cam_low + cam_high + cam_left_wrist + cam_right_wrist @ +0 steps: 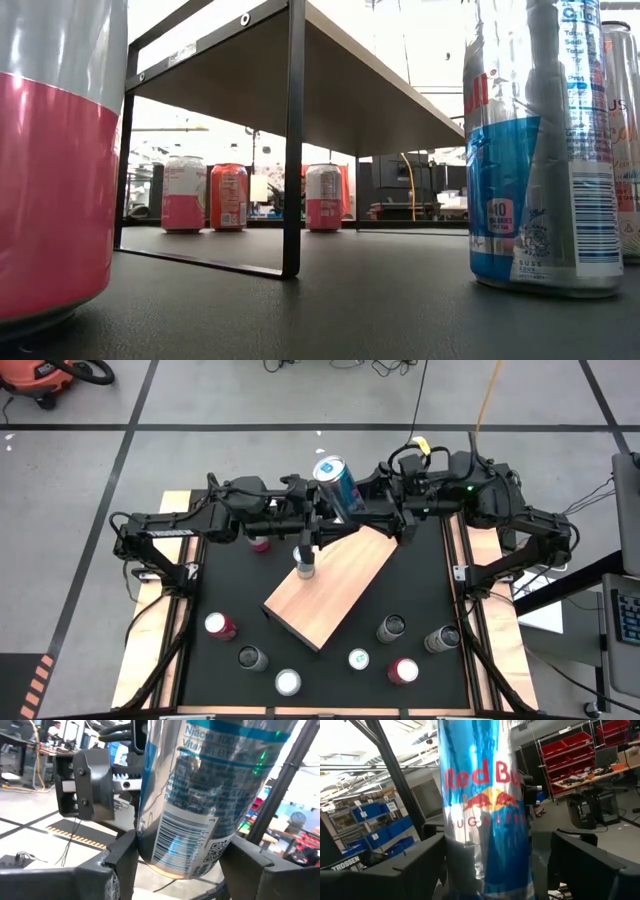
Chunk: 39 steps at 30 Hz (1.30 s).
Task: Place canned beverage on shelf
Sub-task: Put the top blue soda can on the shelf aligned with the blue soda can
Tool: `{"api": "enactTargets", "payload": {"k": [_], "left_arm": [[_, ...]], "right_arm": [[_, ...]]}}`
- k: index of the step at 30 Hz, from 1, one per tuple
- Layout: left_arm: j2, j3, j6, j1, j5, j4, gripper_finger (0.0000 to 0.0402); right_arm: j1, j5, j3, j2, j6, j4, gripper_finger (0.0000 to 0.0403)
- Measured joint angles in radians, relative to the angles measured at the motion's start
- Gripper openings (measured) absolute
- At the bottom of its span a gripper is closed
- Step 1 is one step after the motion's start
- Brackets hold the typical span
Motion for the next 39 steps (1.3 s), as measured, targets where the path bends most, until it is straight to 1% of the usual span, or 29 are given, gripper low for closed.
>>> {"api": "enactTargets", "payload": {"k": [5, 9, 11, 14, 18, 21, 24, 27, 31, 35, 39], "left_arm": [[0.000, 0.000, 0.024, 0.007, 0.049, -0.017, 0.0222], [0.000, 0.000, 0.060, 0.007, 0.058, -0.065, 0.0222], [0.000, 0.000, 0.071, 0.007, 0.086, -0.083, 0.0221], [0.000, 0.000, 0.072, 0.006, 0.098, -0.124, 0.0221], [0.000, 0.000, 0.077, 0.009, 0.120, -0.183, 0.0221], [0.000, 0.000, 0.073, 0.013, 0.147, -0.212, 0.0221], [0.000, 0.000, 0.079, 0.015, 0.155, -0.251, 0.0221], [0.000, 0.000, 0.079, 0.019, 0.178, -0.288, 0.0221], [0.000, 0.000, 0.092, 0.019, 0.179, -0.336, 0.0221], [0.000, 0.000, 0.097, 0.019, 0.179, -0.349, 0.0221], [0.000, 0.000, 0.097, 0.019, 0.180, -0.349, 0.0221]], "right_arm": [[0.000, 0.000, 0.000, -0.026, 0.009, -0.001, 0.0339], [0.000, 0.007, 0.001, -0.049, 0.008, -0.010, 0.0339], [0.000, 0.028, 0.001, -0.061, 0.008, -0.015, 0.0339], [0.003, 0.058, 0.008, -0.079, -0.001, -0.035, 0.0339], [0.033, 0.088, 0.091, -0.079, -0.042, -0.169, 0.0339], [0.049, 0.091, 0.192, -0.050, -0.056, -0.318, 0.0339], [0.070, 0.118, 0.298, 0.000, -0.086, -0.473, 0.0339], [0.083, 0.139, 0.379, 0.052, -0.106, -0.577, 0.0339], [0.086, 0.114, 0.434, 0.105, -0.114, -0.613, 0.0339], [0.085, 0.056, 0.440, 0.134, -0.116, -0.610, 0.0339], [0.085, 0.027, 0.440, 0.154, -0.128, -0.606, 0.0339]]}}
